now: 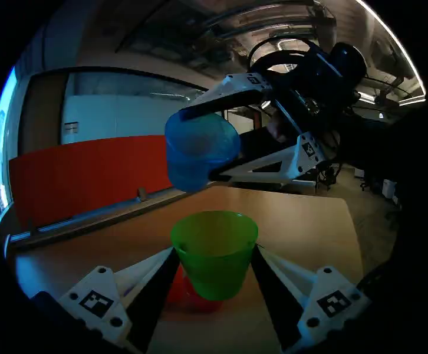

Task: Pour water

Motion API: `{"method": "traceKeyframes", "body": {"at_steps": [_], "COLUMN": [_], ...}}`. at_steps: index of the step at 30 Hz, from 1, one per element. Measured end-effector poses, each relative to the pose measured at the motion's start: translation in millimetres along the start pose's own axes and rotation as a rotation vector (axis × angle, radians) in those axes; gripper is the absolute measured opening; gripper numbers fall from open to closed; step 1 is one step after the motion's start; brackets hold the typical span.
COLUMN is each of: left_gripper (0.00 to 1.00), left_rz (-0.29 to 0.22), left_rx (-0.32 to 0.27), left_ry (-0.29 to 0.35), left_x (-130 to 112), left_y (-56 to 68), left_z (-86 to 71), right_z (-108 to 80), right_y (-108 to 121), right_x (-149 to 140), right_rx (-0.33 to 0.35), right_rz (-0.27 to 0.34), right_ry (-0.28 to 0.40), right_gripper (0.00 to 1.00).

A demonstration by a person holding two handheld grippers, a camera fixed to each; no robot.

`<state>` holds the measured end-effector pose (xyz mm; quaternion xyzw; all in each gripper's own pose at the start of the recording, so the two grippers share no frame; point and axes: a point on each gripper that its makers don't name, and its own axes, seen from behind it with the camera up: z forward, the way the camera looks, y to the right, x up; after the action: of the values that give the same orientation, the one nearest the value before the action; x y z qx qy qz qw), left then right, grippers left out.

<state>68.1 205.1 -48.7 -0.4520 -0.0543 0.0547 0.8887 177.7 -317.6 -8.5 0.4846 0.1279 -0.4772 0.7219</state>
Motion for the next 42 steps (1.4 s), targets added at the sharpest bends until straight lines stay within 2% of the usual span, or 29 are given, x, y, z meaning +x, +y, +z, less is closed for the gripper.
{"method": "traceKeyframes", "body": {"at_steps": [18,42], "left_gripper": [0.83,0.83], "left_rz": [0.002,0.004], "left_rx": [-0.005,-0.006], "left_ry": [0.006,0.011], "left_x": [2.4,5.0], "left_y": [0.4,1.1], "left_z": [-0.5,-2.2], "right_z": [1.2,0.4], "right_y": [-0.1,1.6], "right_x": [2.0,1.4], "right_rx": [0.006,0.007], "right_rz": [-0.069,-0.107], "right_ry": [-0.002,0.001], "right_gripper": [0.92,0.92]}}
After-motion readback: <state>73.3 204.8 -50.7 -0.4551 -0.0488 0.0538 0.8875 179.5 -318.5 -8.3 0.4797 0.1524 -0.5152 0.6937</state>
